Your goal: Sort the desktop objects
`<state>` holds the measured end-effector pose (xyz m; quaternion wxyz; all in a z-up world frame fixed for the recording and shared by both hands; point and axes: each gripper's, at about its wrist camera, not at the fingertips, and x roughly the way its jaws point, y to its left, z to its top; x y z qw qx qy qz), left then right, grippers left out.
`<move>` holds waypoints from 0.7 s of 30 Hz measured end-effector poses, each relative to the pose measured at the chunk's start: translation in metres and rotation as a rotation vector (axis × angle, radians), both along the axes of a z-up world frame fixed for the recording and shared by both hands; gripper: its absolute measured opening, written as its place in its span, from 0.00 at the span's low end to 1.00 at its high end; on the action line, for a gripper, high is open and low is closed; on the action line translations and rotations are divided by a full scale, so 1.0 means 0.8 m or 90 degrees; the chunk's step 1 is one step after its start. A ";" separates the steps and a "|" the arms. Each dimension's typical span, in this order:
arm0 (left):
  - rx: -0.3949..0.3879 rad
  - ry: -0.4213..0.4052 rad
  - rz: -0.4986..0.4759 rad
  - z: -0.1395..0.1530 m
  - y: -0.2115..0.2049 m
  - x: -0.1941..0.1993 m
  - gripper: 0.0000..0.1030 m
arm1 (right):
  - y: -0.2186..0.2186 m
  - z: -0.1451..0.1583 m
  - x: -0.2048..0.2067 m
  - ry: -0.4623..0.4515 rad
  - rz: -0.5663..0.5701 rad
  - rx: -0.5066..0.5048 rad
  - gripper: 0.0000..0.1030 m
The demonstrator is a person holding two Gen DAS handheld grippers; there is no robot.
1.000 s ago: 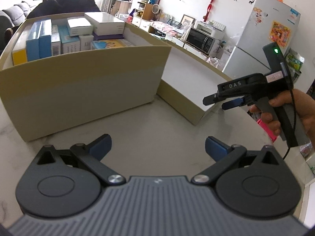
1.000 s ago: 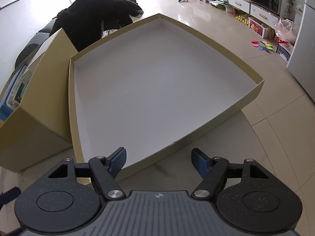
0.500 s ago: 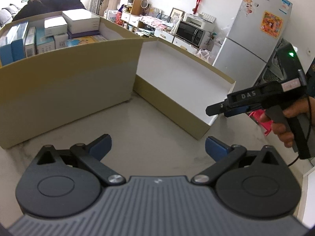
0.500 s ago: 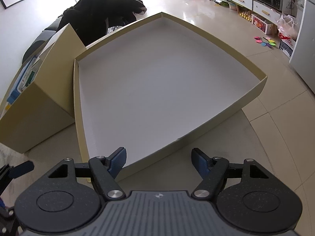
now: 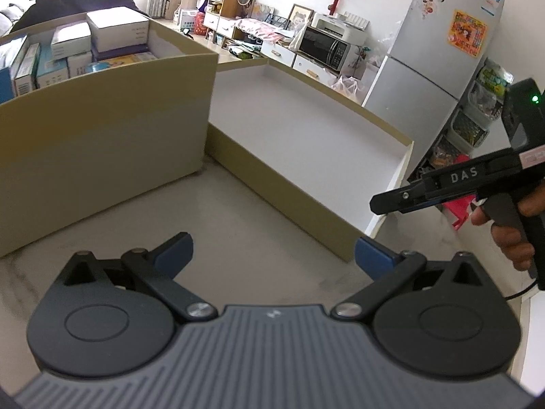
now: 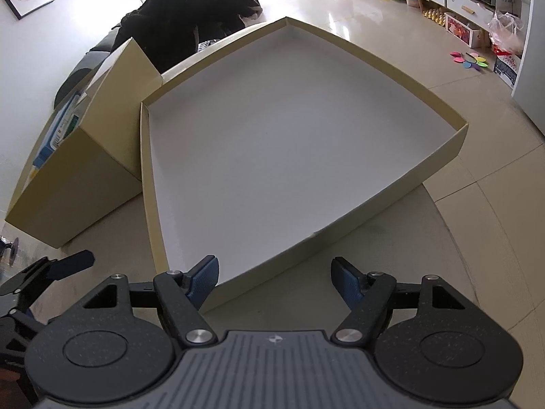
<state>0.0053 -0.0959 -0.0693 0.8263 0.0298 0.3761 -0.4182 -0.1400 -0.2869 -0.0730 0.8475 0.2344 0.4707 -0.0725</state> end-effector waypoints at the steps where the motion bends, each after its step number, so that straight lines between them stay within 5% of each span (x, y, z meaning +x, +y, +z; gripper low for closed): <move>1: 0.000 0.001 -0.001 0.000 -0.003 0.000 1.00 | -0.002 0.001 -0.001 -0.001 -0.003 0.000 0.74; 21: 0.009 0.017 0.080 -0.008 -0.059 0.008 1.00 | -0.122 0.007 -0.043 -0.083 -0.178 0.019 0.76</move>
